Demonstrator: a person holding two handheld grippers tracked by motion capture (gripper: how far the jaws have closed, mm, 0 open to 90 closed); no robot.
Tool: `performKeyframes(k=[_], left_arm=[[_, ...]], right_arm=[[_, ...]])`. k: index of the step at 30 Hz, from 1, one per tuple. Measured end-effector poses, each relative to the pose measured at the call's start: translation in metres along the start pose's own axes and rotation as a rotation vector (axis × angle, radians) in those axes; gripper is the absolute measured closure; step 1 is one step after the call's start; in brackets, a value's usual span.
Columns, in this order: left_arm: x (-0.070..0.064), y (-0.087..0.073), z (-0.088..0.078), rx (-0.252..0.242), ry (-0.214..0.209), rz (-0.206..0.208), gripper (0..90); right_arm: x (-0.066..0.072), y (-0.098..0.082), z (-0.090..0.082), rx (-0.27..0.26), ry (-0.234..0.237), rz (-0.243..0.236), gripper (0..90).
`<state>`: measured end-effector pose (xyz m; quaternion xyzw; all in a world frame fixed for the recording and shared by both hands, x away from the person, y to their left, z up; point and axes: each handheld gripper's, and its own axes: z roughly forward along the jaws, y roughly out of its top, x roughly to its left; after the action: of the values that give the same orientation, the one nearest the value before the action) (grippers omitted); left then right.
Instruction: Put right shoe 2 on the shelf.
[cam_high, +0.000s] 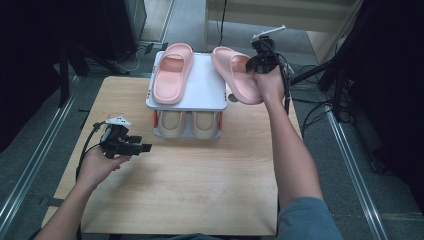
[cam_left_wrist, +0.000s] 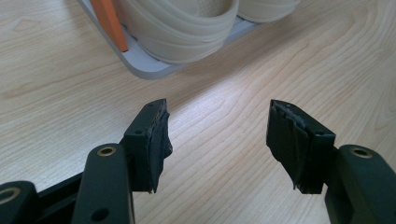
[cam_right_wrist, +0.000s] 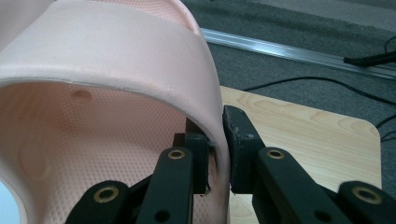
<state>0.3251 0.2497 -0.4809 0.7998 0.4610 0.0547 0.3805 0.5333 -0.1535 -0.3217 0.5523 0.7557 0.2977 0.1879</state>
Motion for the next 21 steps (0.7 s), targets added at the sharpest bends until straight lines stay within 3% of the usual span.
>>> performKeyframes(k=[6,12,21], left_arm=[[-0.002,0.0,-0.001,-0.002,-0.011,0.007,39.2],[-0.002,0.0,0.001,0.012,-0.012,0.004,39.6],[-0.003,0.0,0.001,0.007,-0.021,0.006,39.9]], right_arm=[[0.02,0.008,0.019,0.022,-0.033,0.006,81.5],[0.038,0.018,0.026,0.021,-0.068,-0.002,80.3],[0.057,0.022,0.031,0.023,-0.059,-0.03,75.9]])
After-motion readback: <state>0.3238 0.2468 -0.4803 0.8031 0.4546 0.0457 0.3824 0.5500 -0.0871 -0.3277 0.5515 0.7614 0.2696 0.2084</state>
